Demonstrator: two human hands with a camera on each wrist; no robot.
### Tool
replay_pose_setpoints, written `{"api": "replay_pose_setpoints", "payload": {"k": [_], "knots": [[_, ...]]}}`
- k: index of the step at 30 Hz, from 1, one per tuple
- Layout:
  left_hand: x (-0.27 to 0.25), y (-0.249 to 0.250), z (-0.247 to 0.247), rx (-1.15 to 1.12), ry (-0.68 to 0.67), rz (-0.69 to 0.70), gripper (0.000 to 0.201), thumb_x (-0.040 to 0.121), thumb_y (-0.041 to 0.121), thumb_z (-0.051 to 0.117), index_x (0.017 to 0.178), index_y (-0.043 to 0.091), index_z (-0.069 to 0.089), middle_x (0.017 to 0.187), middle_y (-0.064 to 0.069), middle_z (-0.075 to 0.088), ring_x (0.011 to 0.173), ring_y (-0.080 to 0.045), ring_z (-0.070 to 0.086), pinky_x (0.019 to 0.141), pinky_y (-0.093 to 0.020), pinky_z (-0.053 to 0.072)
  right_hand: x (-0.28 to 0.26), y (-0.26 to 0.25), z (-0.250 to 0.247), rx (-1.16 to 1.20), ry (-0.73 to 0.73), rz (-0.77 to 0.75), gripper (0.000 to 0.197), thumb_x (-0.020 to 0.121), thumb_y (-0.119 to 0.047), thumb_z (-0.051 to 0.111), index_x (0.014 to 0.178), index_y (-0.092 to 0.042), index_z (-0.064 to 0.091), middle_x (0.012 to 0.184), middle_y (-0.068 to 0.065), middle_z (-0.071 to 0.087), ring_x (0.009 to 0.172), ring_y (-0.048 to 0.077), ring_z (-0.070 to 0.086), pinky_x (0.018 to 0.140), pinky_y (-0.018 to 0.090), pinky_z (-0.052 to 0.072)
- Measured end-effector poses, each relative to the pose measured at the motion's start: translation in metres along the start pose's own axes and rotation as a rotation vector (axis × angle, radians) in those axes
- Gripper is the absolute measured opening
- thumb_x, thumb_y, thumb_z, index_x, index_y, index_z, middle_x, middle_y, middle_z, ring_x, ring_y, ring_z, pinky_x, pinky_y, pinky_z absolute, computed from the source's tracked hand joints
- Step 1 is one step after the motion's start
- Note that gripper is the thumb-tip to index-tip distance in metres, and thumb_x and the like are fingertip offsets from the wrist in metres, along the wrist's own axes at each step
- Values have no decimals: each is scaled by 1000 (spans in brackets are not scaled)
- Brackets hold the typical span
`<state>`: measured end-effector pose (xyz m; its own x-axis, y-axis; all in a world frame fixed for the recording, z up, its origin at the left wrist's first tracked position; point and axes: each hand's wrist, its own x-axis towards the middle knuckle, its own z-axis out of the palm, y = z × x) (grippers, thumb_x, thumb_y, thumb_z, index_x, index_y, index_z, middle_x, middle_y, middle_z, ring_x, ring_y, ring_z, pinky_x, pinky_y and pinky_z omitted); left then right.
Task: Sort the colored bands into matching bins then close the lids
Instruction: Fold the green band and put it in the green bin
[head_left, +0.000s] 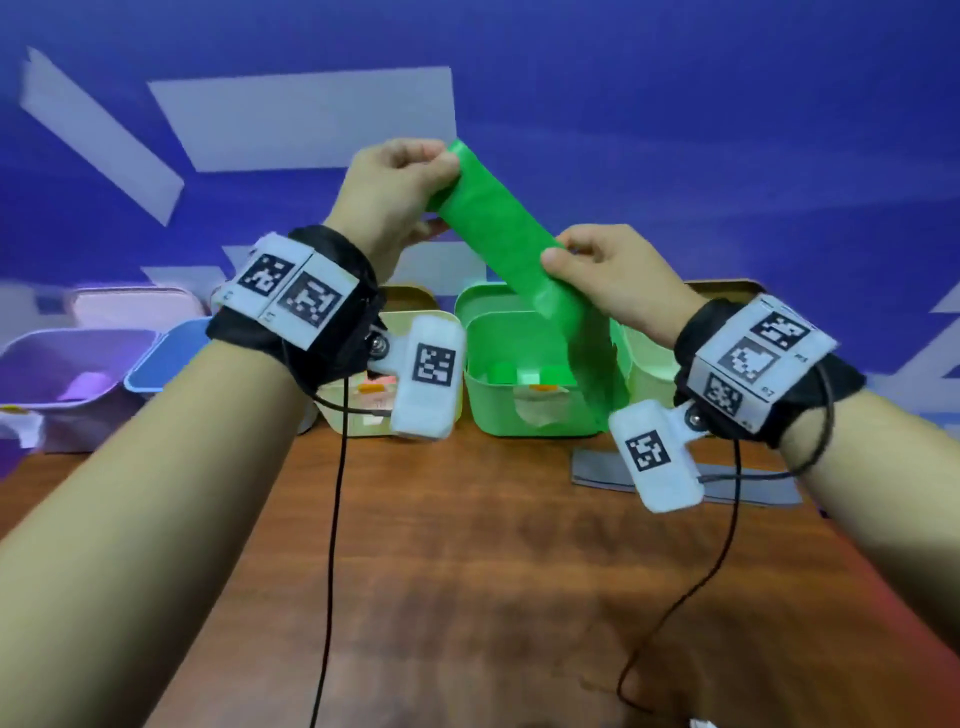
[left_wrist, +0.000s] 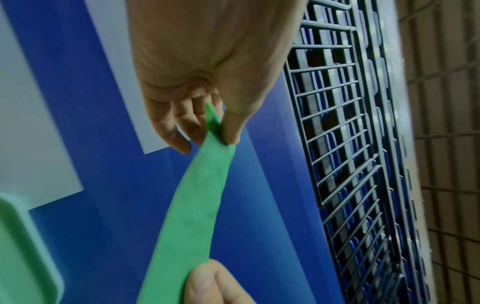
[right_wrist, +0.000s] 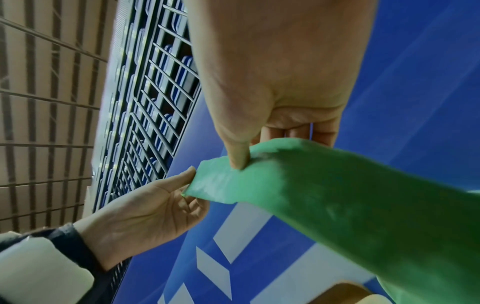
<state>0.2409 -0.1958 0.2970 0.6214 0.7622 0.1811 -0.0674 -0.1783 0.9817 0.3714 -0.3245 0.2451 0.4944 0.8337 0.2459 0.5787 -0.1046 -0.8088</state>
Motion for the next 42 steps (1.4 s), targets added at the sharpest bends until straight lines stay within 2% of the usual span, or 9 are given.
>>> {"api": "replay_pose_setpoints", "payload": {"k": [4,8,10,16,19,26,33,38,42], "knots": [[2,38,-2,48,-29,123,11,94,9,52,89,16,59,77,2,58,60,2,58,56,-15,50,0,-26,-21,16,28,-73,15,92,-20,56,77,-22,59,75,10,58,69,12,49,68,27,38],[-5,67,0,124,-102,253,16,91,5,56,82,18,59,76,-1,55,68,-7,58,68,-24,55,-7,-49,-33,139,28,-180,8,93,-10,54,96,-13,61,68,-10,63,61,-5,52,59,7,38],[-10,80,3,165,-139,317,19,91,4,57,79,19,59,76,-1,55,72,-10,56,69,-26,54,-10,-55,-33,169,24,-208,14,92,-2,52,87,-12,60,54,-20,60,53,-10,52,55,5,39],[-12,104,5,281,-147,395,16,90,7,60,78,18,60,75,4,61,63,0,61,68,-26,57,-15,-60,-27,357,23,-154,21,94,-10,51,77,-17,59,66,-9,62,59,1,56,66,19,52],[-8,107,1,264,-126,377,17,90,9,60,75,18,60,66,9,62,60,0,61,64,-24,57,-19,-63,-25,377,33,-129,16,92,-11,55,80,-20,60,76,2,57,61,5,52,60,18,49],[-11,102,-8,291,-35,295,22,92,12,55,69,14,57,59,3,61,49,-4,62,51,-22,53,-17,-71,-24,410,149,-12,16,88,-13,62,74,-17,66,61,-2,63,54,9,54,52,21,44],[-34,86,-9,299,-209,354,12,90,14,57,80,17,63,78,-4,65,71,-11,64,73,-29,59,-15,-71,-25,521,69,131,14,91,-14,58,80,-9,66,54,-6,67,47,2,61,47,15,50],[-42,64,3,498,-91,570,22,80,22,57,93,11,71,85,-2,73,73,2,64,79,-26,55,-12,-73,-23,608,21,136,17,92,-14,55,79,-9,64,55,-5,66,48,5,60,50,17,52],[-49,46,7,679,-81,707,29,81,23,54,99,8,71,93,-3,74,85,-13,68,82,-27,51,-15,-73,-22,614,12,108,20,95,-14,51,81,-10,65,58,-4,66,51,6,60,52,18,51]]}}
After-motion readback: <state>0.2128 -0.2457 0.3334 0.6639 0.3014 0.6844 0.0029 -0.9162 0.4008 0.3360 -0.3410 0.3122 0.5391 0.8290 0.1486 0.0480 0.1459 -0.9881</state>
